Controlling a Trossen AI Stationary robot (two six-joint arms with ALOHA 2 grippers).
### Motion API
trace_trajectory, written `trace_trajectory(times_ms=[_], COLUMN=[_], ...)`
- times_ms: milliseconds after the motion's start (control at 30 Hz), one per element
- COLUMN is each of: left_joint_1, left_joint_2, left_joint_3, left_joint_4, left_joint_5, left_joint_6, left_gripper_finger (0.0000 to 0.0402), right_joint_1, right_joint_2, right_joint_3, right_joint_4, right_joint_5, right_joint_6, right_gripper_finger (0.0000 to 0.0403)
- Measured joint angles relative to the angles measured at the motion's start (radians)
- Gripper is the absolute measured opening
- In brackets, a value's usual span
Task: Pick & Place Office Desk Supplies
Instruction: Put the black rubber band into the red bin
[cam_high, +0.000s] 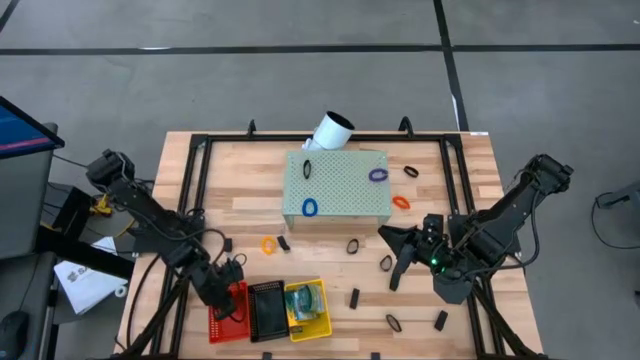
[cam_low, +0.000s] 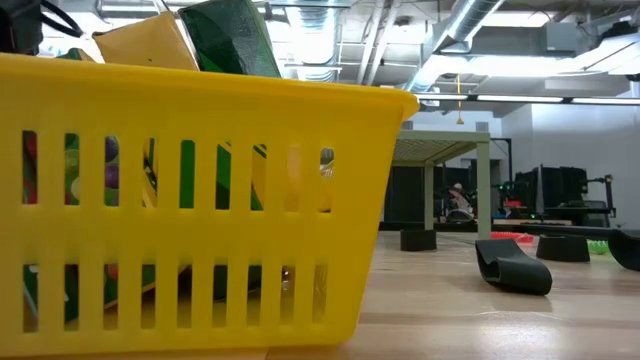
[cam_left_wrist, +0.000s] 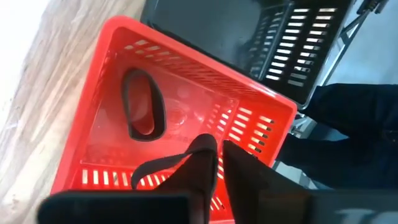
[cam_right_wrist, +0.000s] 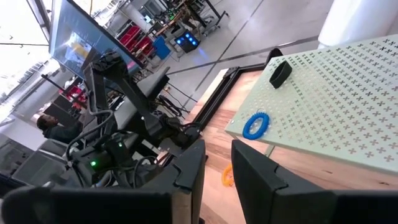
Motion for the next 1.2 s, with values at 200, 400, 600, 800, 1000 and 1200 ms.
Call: trace_trajectory(times_ms=[200, 400, 600, 800, 1000, 1200], left_joint_1=[0.023, 0.054, 0.084, 0.157, 0.368, 0.651], left_joint_2=[0.000, 0.000, -0.013, -0.101, -0.169, -0.158], left_joint_3=[0.000, 0.000, 0.000, 0.000, 0.000, 0.001], left_joint_4=[-0.002, 0.005, 0.008, 0.012, -0.053, -0.183], left_joint_5=[0.000, -0.005, 0.000, -0.162, -0.253, -0.048], left_joint_6=[0.018, 0.047, 0.053, 0.087, 0.194, 0.288], left_gripper_finger=[0.0104, 0.0158, 0.0163, 0.0148, 0.0151, 0.0160], right_joint_1=[0.000, 0.002, 0.003, 0.003, 0.001, -0.007], right_joint_2=[0.000, 0.000, 0.000, 0.000, 0.000, 0.000], right_joint_3=[0.000, 0.000, 0.000, 0.000, 0.000, 0.000], right_joint_4=[0.000, 0.000, 0.000, -0.001, -0.024, -0.031], right_joint_5=[-0.001, -0.003, -0.003, -0.003, -0.003, -0.004], right_joint_6=[-0.013, -0.016, -0.023, -0.026, -0.023, -0.023], right_gripper_finger=[0.0077, 0.0077, 0.0077, 0.0077, 0.0077, 0.0077])
